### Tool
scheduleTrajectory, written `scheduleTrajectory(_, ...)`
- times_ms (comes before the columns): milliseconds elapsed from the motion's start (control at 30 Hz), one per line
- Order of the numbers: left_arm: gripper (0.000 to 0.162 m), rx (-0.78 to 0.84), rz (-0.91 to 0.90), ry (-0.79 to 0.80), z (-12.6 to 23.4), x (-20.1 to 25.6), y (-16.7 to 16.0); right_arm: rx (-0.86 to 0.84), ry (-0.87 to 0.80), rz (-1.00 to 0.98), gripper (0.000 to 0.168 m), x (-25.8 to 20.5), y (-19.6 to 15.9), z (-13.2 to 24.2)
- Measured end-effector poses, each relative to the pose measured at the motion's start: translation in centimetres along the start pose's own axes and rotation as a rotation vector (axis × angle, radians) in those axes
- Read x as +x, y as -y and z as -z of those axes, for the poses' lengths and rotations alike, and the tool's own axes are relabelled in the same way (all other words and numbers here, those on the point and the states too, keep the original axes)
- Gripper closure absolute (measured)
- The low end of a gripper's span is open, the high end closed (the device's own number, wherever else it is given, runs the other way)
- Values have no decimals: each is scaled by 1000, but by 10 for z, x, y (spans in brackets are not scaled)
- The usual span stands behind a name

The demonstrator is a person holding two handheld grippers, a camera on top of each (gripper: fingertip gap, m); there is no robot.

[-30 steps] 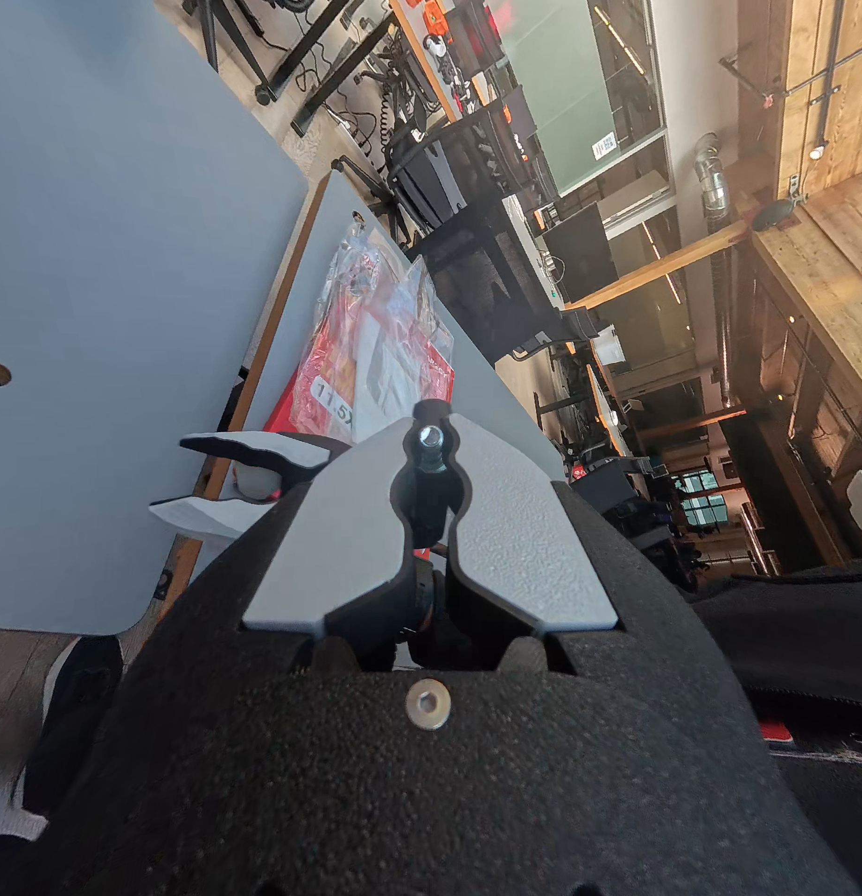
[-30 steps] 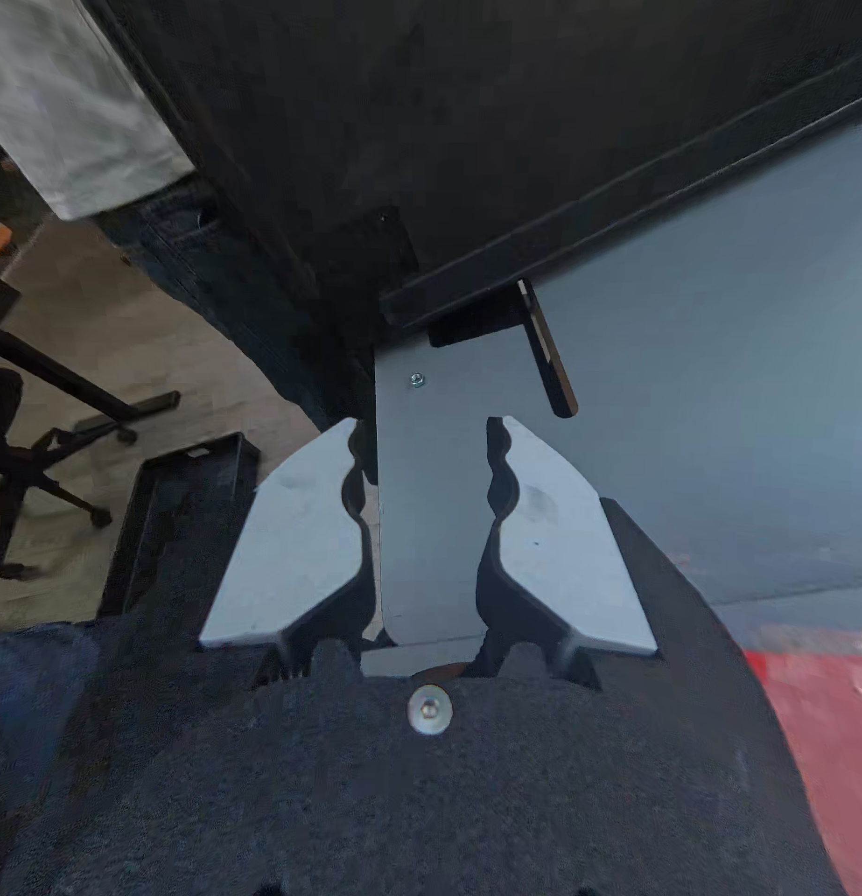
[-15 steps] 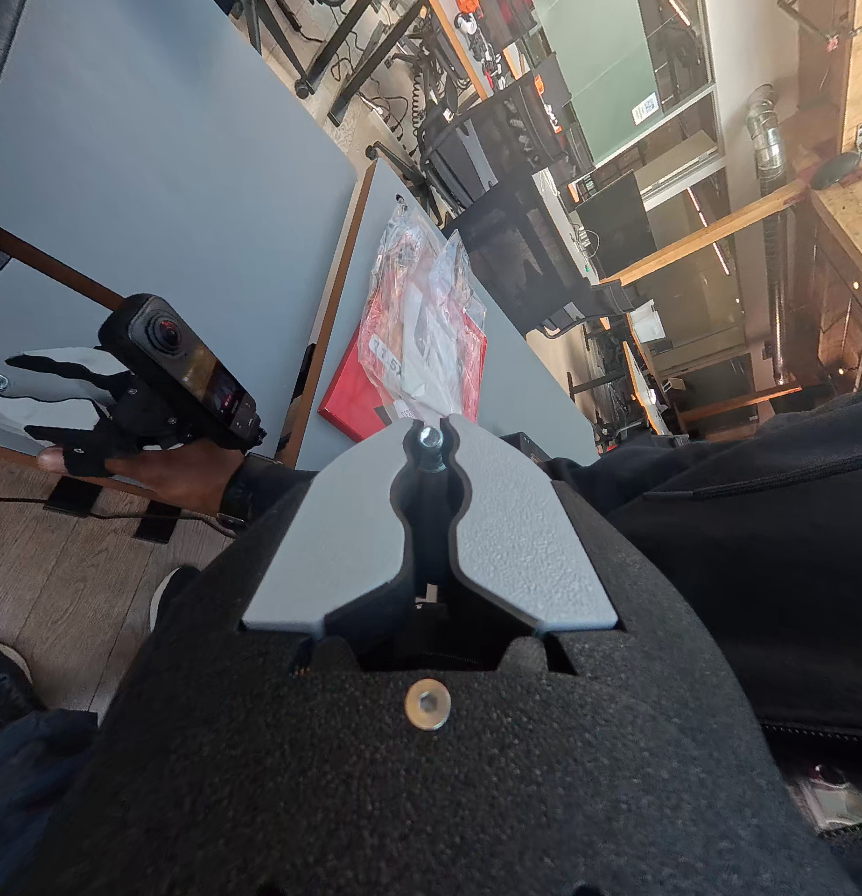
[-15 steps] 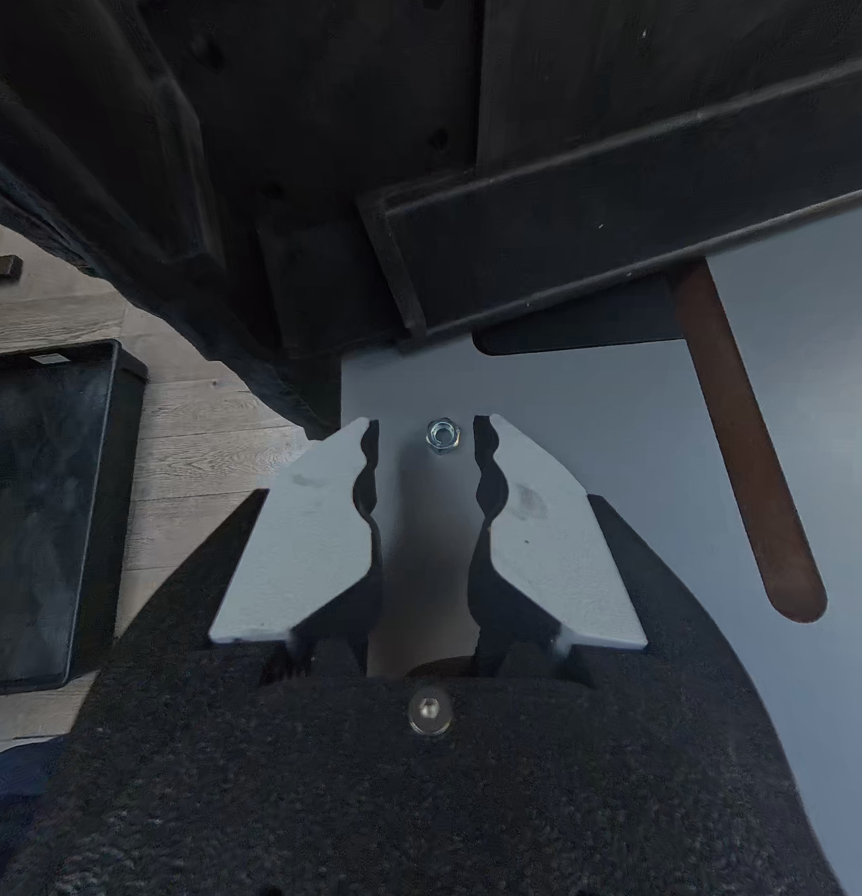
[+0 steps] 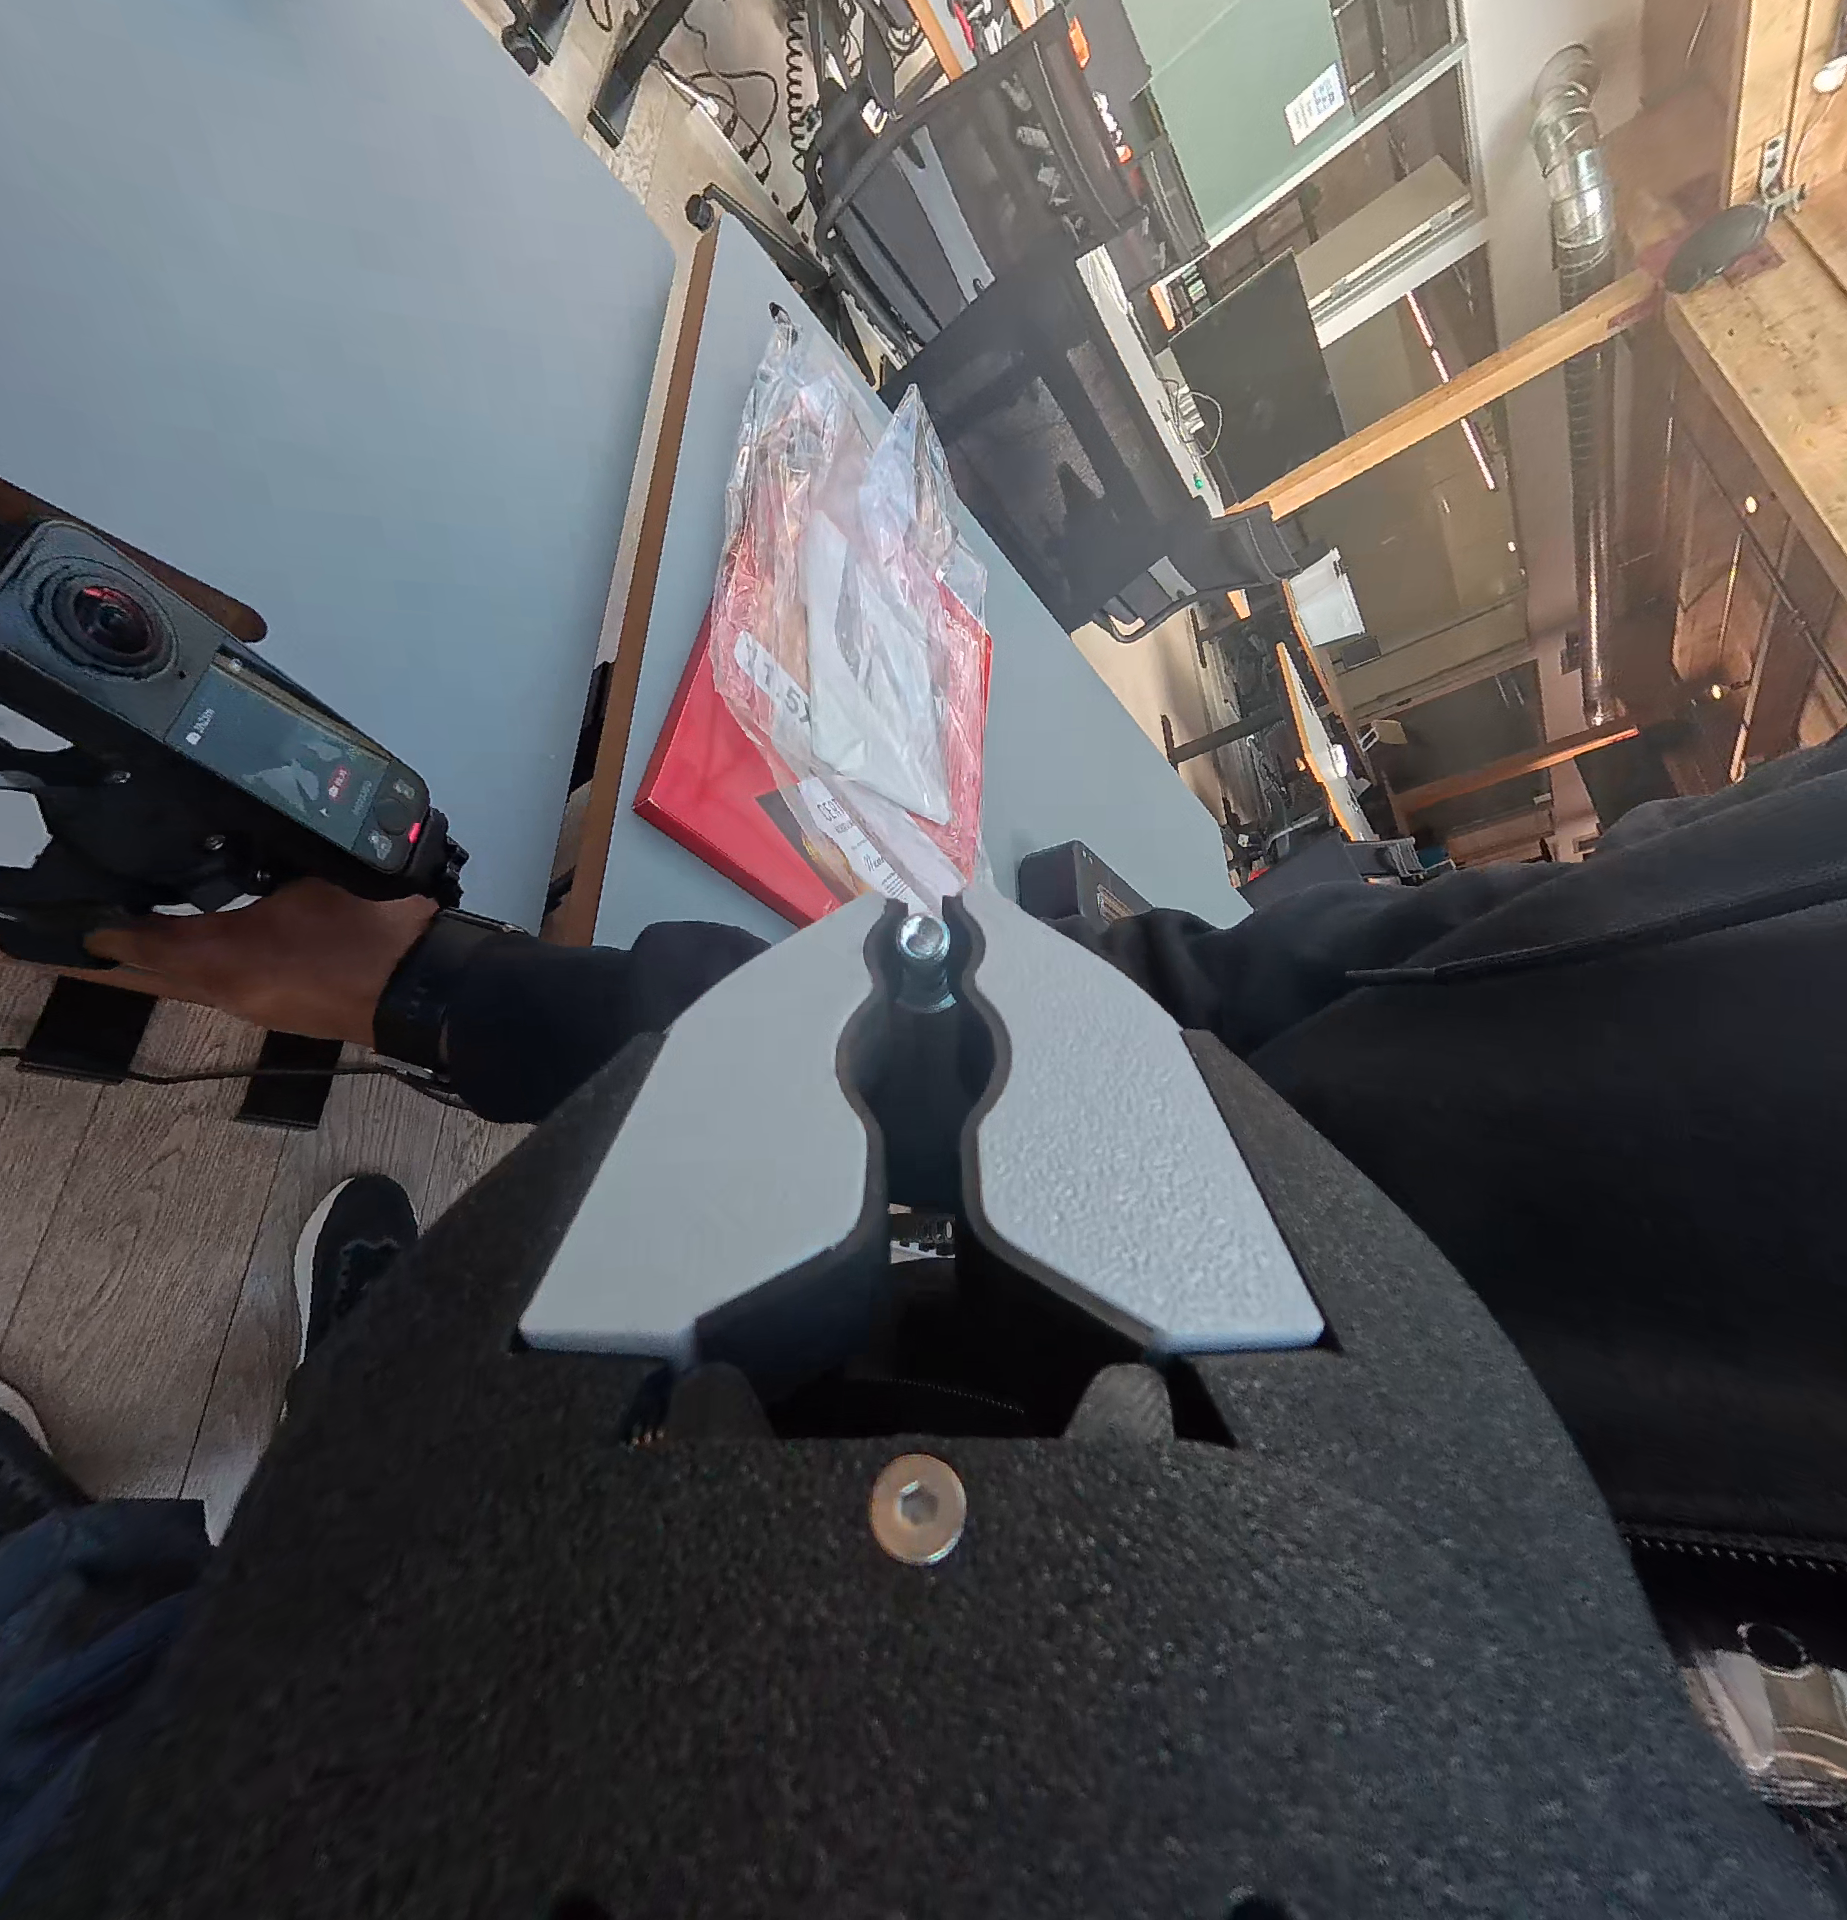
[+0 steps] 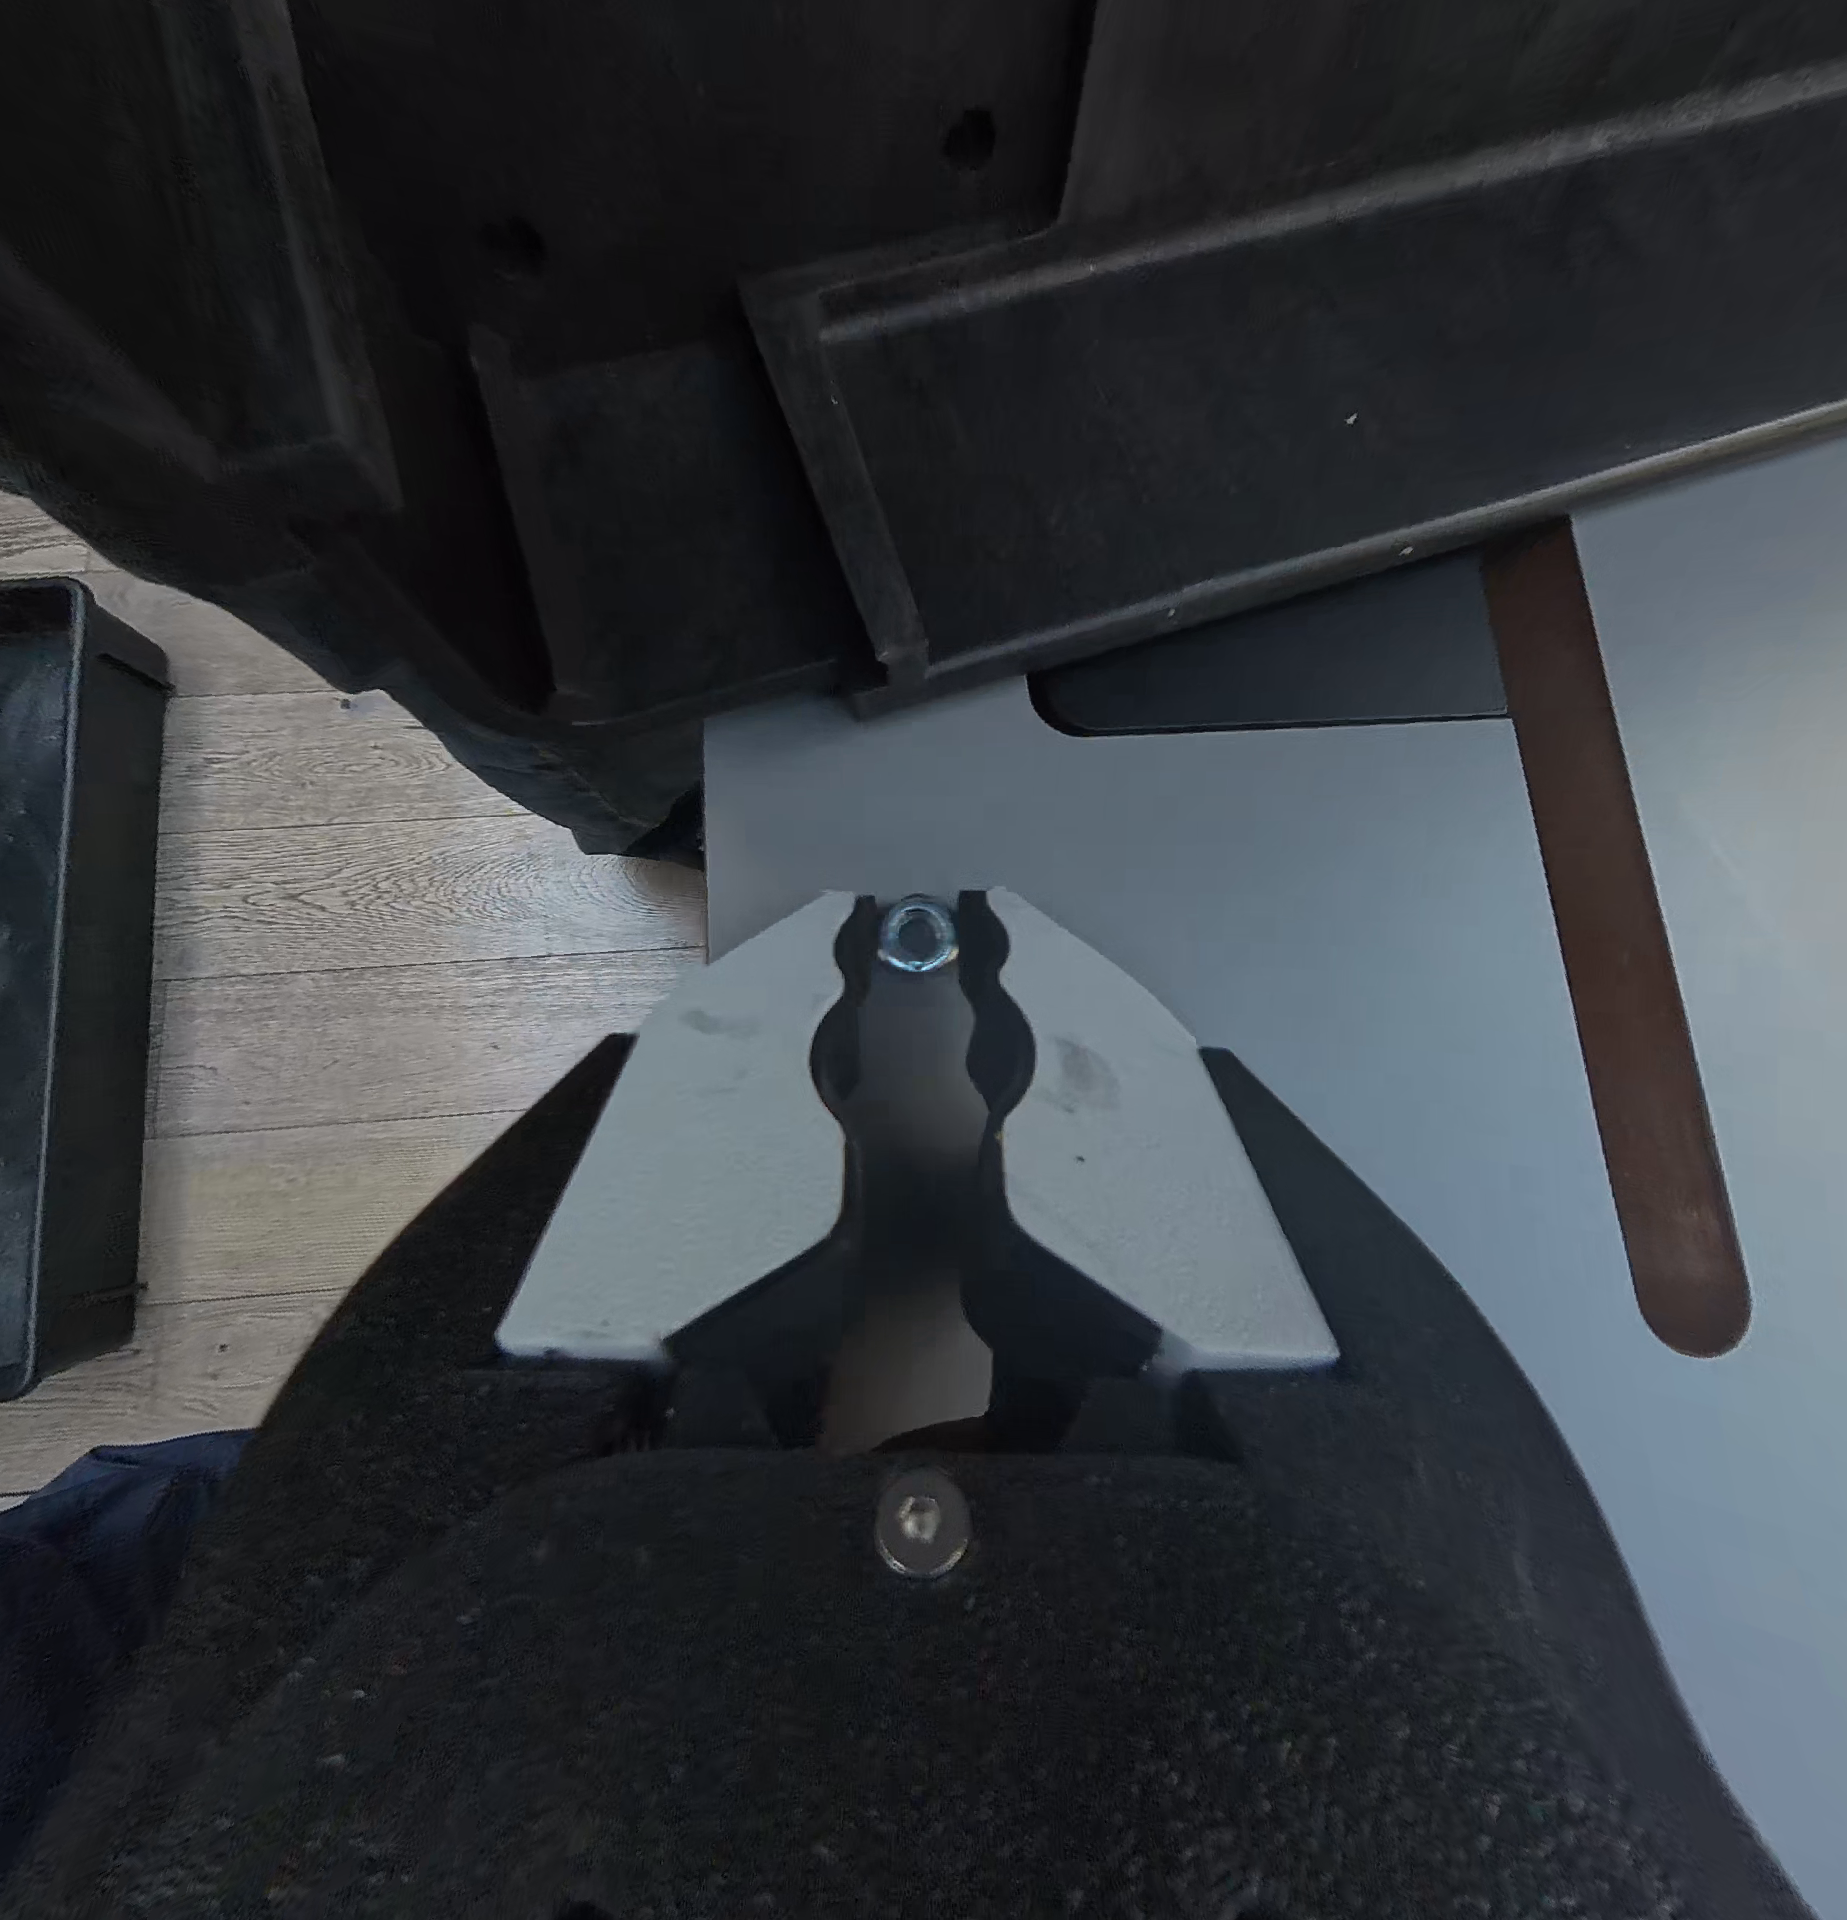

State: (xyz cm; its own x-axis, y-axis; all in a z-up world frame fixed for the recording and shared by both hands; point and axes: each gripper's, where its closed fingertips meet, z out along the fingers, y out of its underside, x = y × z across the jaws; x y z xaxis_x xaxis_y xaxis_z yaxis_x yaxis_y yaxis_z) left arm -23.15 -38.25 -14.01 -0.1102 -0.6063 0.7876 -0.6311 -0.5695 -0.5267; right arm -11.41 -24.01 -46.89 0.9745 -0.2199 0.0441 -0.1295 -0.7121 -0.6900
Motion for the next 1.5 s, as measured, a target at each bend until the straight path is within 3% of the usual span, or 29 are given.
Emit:
scheduleTrajectory(133,155,-12,3,-2,-1,1,-5,-3,1,-26,154,2,-1,1)
scheduleTrajectory(233,155,33,127,-17,1,-7,-9,6,-1,-96,155,10,-4,6)
scheduleTrajectory(433,155,-3,129,5,-13,-17,-32,86,-7,-218,156,28,-17,45)
scheduleTrajectory(633,155,-63,132,-21,-45,-19,-47,367,18,-260,156,35,26,161)
scheduleTrajectory(733,155,-119,111,-66,-70,-10,-55,452,-38,-303,156,66,20,237)
scheduleTrajectory(867,155,-218,73,-144,-104,12,-69,461,-265,-362,156,166,-56,352)
scheduleTrajectory(900,154,-242,56,-166,-112,20,-71,429,-351,-377,168,201,-89,383)
scheduleTrajectory(1033,154,-329,-21,-226,-136,46,-80,310,-675,-482,168,340,-239,493)
scheduleTrajectory(1100,154,-366,-25,-246,-148,56,-86,185,-735,-561,168,380,-299,511)
scheduleTrajectory(1200,154,-420,-55,-266,-164,69,-97,121,-740,-630,168,401,-342,522)
scheduleTrajectory(1300,154,-450,-91,-287,-176,82,-101,169,-743,-722,168,401,-363,544)
scheduleTrajectory(1367,154,-461,-98,-291,-182,85,-101,137,-851,-645,168,418,-380,576)
scheduleTrajectory(1433,154,-490,-115,-280,-187,86,-103,75,-1097,-588,168,482,-416,639)
scheduleTrajectory(1500,154,-539,-159,-268,-194,88,-111,129,-1137,-740,167,556,-453,677)
